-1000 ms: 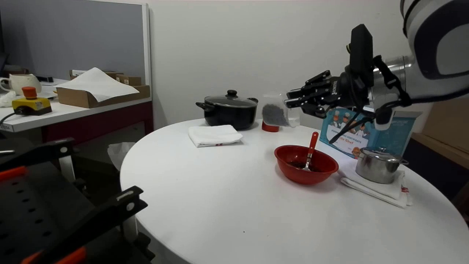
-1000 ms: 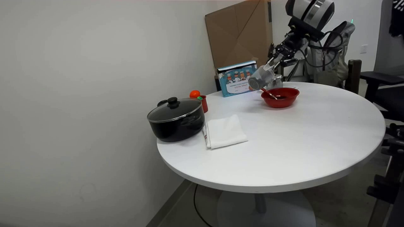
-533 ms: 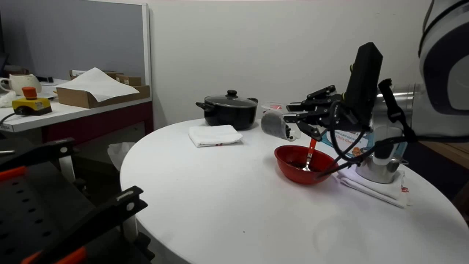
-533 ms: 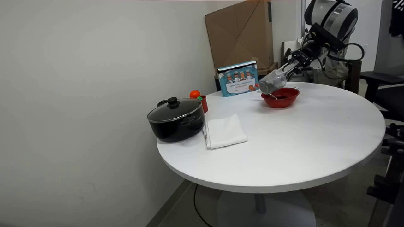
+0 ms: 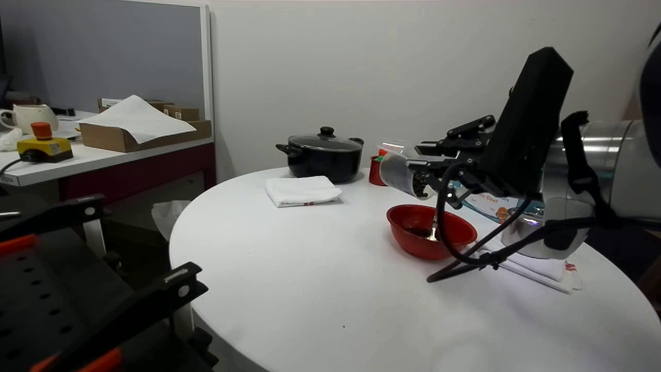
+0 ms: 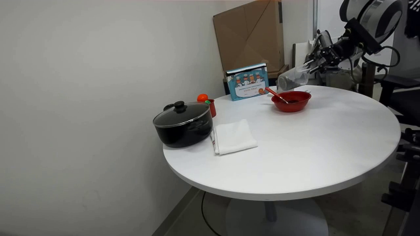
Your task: Put some of the contents in the jug into the red bowl
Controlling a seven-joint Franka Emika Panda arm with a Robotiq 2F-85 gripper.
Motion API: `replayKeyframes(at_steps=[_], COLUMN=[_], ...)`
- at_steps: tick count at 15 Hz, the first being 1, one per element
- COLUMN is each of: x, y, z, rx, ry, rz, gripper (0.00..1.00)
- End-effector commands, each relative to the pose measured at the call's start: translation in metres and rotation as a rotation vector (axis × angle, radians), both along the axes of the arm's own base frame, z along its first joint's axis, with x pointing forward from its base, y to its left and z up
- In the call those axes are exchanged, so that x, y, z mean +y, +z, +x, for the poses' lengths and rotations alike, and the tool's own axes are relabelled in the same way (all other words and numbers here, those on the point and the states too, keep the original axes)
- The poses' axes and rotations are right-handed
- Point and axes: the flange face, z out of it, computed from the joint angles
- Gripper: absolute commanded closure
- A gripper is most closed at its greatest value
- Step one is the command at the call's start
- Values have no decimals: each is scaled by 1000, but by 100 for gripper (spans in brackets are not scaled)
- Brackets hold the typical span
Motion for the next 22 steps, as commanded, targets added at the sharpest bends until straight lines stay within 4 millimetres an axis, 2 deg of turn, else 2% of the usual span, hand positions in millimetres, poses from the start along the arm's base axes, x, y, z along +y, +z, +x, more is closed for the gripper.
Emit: replayKeyframes(at_steps=[1, 10, 18, 22], x=[5, -4, 19, 25], y=[15, 32, 26, 19], z=[-11, -10, 9, 4], rx=[-76, -116, -144, -140], ry=[-72, -208, -216, -248], rz=[7, 23, 76, 108], gripper=[93, 93, 93, 93])
